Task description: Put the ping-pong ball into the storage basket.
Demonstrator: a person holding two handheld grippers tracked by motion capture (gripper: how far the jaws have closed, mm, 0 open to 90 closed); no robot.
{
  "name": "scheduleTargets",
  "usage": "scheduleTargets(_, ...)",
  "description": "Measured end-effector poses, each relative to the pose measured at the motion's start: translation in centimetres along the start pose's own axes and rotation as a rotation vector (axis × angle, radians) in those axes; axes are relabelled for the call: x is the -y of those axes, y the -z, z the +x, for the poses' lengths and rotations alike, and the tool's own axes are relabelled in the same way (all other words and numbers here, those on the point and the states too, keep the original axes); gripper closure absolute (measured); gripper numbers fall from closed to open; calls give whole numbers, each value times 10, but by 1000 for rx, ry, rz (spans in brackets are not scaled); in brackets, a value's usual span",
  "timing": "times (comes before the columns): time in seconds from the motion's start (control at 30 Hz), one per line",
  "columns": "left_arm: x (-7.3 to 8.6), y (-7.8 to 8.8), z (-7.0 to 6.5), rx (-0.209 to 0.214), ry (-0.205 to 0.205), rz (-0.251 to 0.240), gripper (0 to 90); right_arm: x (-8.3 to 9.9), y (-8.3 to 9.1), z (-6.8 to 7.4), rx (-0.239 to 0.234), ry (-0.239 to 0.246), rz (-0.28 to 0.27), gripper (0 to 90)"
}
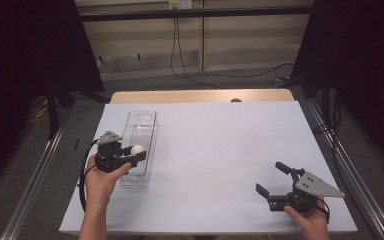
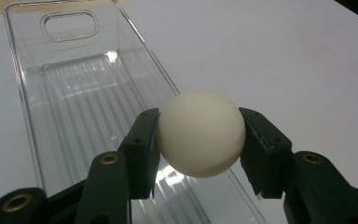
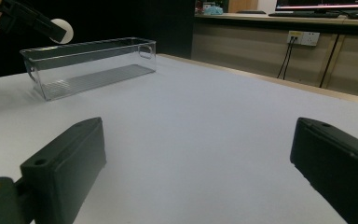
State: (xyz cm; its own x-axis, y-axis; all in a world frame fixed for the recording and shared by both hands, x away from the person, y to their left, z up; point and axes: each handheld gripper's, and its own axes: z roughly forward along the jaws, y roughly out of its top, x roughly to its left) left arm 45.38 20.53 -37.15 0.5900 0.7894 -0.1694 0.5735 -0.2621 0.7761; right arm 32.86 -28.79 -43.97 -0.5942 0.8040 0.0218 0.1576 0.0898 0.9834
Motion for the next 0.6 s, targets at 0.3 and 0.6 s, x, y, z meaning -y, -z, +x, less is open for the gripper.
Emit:
scheduleTargets(0.3, 2, 0, 3, -19, 6, 3, 511, 0, 0, 0, 0, 1, -1, 26)
scheduleTargets(0.6, 3, -1, 5, -23, 9, 1, 511, 0, 0, 0, 0, 2, -1, 26)
